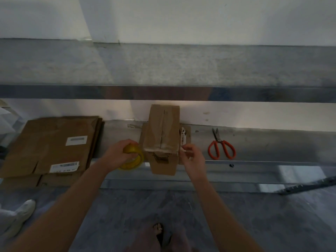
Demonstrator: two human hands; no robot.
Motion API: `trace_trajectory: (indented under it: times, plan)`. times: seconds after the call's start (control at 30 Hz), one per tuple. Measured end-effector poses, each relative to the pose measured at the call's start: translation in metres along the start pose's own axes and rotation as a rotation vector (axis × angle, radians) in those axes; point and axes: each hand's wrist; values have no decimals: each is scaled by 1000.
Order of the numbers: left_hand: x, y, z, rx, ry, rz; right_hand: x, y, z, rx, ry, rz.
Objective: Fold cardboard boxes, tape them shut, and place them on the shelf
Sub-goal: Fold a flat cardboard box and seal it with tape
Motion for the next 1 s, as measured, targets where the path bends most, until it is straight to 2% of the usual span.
trace_trajectory:
  times: [0.13, 0.3, 0.57, 0.83, 1.0]
  plan:
    - [3, -2, 1, 17, 24, -18, 10, -1, -8, 99, 92, 53]
    - [4, 5, -2, 39, 0, -22, 26, 3, 5, 67, 57, 150]
    - [-7, 35, 6, -71, -94, 84, 20, -33, 33, 183, -81, -51]
    - [-10, 68, -1, -98, -241, 130, 6, -51, 38, 131, -105, -49]
    - [-17, 86, -8, -141, -303, 139, -2, -51, 36, -44, -132, -26]
Point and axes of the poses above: each hand's wrist, its own x-axis away from the middle knuckle, its own y-axis out of the back of the hand, z = x × y, and after that the axes turned 1 degree about y, right-handed
